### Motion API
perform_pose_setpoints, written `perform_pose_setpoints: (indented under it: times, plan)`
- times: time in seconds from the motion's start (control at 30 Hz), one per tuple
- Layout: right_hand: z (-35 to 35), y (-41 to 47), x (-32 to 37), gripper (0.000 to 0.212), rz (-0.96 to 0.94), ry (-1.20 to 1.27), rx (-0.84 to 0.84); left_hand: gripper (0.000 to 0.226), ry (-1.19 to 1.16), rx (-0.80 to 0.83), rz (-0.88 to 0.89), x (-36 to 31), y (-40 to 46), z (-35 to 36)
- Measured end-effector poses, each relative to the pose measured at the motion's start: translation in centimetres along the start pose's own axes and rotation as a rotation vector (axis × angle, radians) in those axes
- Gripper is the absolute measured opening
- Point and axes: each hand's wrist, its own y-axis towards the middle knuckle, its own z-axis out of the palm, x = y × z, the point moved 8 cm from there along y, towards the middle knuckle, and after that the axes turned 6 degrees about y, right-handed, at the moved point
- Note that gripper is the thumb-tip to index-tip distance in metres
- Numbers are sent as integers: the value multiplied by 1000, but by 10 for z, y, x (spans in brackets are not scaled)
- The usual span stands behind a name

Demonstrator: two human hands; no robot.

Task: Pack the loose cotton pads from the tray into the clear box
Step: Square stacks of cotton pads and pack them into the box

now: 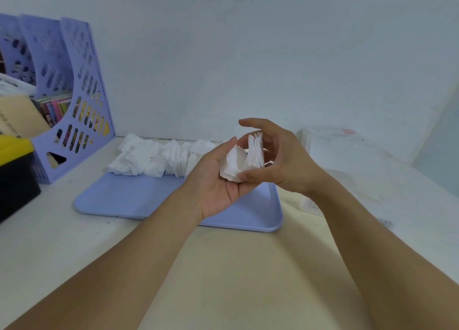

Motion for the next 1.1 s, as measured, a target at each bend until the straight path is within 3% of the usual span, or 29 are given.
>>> perform_pose_setpoints:
  times: [0.33,0.53,0.67,1.1]
  plan:
    - [-8,1,4,86,-14,-12,-14,37,87,16,20,0,0,1]
    - [4,-1,5,90,19,-121,102,58,217,27,-14,6,-3,7]
    - [11,-1,2,98,30,-158,130,49,240,12,-34,9,-4,8]
    - [11,-2,6,97,-12,-138,117,43,86,-25,1,2,-2,2]
